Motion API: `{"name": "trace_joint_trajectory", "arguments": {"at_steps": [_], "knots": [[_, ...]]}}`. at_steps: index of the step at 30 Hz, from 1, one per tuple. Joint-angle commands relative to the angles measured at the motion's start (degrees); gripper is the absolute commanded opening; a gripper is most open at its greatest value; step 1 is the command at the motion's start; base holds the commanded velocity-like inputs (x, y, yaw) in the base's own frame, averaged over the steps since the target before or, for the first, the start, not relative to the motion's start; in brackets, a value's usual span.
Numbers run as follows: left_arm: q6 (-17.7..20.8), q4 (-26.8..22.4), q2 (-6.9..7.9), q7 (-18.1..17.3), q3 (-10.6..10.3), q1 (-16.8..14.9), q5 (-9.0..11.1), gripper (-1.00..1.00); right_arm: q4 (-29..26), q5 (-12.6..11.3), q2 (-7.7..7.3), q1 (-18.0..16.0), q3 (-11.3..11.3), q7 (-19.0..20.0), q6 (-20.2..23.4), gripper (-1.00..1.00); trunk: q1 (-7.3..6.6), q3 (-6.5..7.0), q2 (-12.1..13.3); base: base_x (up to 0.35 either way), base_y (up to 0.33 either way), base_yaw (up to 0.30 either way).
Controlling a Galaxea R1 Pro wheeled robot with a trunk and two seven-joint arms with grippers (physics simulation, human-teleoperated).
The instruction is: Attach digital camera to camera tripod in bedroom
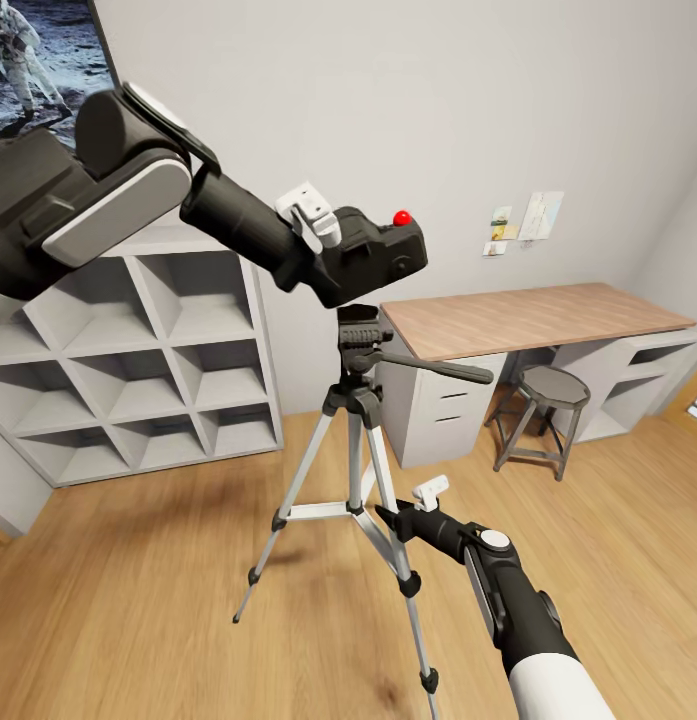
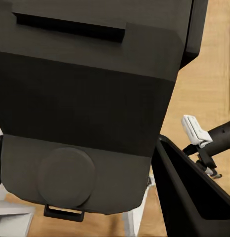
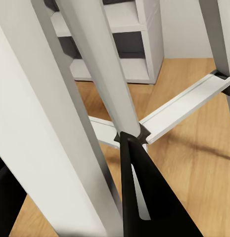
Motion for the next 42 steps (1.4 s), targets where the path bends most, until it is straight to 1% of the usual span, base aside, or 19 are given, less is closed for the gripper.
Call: {"name": "trace_joint_trajectory", "arguments": {"at_steps": [1, 2, 6, 9, 14, 20, 23, 28, 34, 36, 39, 40, 42], "knots": [[-0.01, 0.52, 0.02, -0.99, -0.11, -0.11, -0.22, -1.00, -0.06, 0.49, 0.10, -0.05, -0.23, 0.54, 0.44, -1.00, 0.02, -0.09, -0.08, 0.000, 0.000, 0.000], [-0.06, 1.54, 0.00, -1.79, -0.14, -0.12, -0.22, -1.00, -0.06, 0.49, 0.10, -0.02, -0.23, 0.54, 0.45, -1.00, 0.02, -0.09, -0.08, 0.000, 0.000, 0.000], [-0.11, 4.11, -0.05, -3.14, -0.23, -0.13, -0.17, -1.00, -0.06, 0.49, 0.10, -0.03, -0.22, 0.54, 0.41, -1.00, 0.02, -0.09, -0.08, 0.000, 0.000, 0.000], [-0.19, 5.99, -0.03, -4.40, -0.78, -0.13, -0.20, -1.00, -0.06, 0.49, 0.10, -0.03, -0.22, 0.54, 0.40, -1.00, 0.02, -0.09, -0.08, 0.000, 0.000, 0.000], [-0.21, 7.51, 0.03, -5.13, -2.56, -0.13, -0.29, -1.00, -0.06, 0.49, 0.10, -0.02, -0.22, 0.54, 0.39, -1.00, 0.02, -0.09, -0.08, 0.000, 0.000, 0.000], [-0.22, 8.84, -0.23, -5.29, -3.37, -0.13, -0.48, -1.00, -0.06, 0.49, 0.10, -0.03, -0.22, 0.54, 0.39, -1.00, 0.02, -0.09, -0.08, 0.000, 0.000, 0.000], [-0.23, 9.07, -0.34, -5.31, -3.73, -0.13, -1.30, -1.00, -0.06, 0.49, 0.07, -0.02, -0.22, 0.48, 0.42, -1.00, 0.02, -0.09, -0.08, 0.000, 0.000, 0.000], [-0.29, 9.20, -0.50, -5.32, -4.63, -0.13, -3.85, -1.00, -0.06, 0.56, 0.02, -0.04, -0.22, 0.53, 0.35, -1.00, 0.02, -0.09, -0.08, 0.000, 0.000, 0.000], [-0.90, 9.32, -0.56, -5.32, -4.86, -0.12, -4.84, -1.00, -0.09, 0.55, 0.01, -0.04, -0.22, 0.61, 0.11, -1.00, 0.02, -0.09, -0.08, 0.000, 0.000, 0.000], [-1.65, 9.33, -0.56, -5.29, -4.90, -0.12, -5.22, -1.00, -0.11, 0.54, 0.01, -0.04, -0.22, 0.62, 0.08, -1.00, 0.02, -0.09, -0.08, 0.000, 0.000, 0.000], [-3.41, 9.38, -0.61, -5.29, -4.88, -0.12, -6.47, -1.00, -0.13, 0.56, 0.01, -0.02, -0.22, 0.63, 0.05, -1.00, 0.02, -0.09, -0.08, 0.000, 0.000, 0.000], [-4.65, 9.40, -0.66, -5.30, -4.84, -0.12, -7.36, -1.00, -0.14, 0.57, 0.01, -0.02, -0.22, 0.63, 0.05, -1.00, 0.02, -0.09, -0.08, 0.000, 0.000, 0.000], [-5.98, 9.41, -0.69, -5.32, -4.80, -0.12, -8.21, -1.00, -0.14, 0.57, 0.01, -0.02, -0.22, 0.63, 0.04, -1.00, 0.02, -0.09, -0.08, 0.000, 0.000, 0.000]]}}
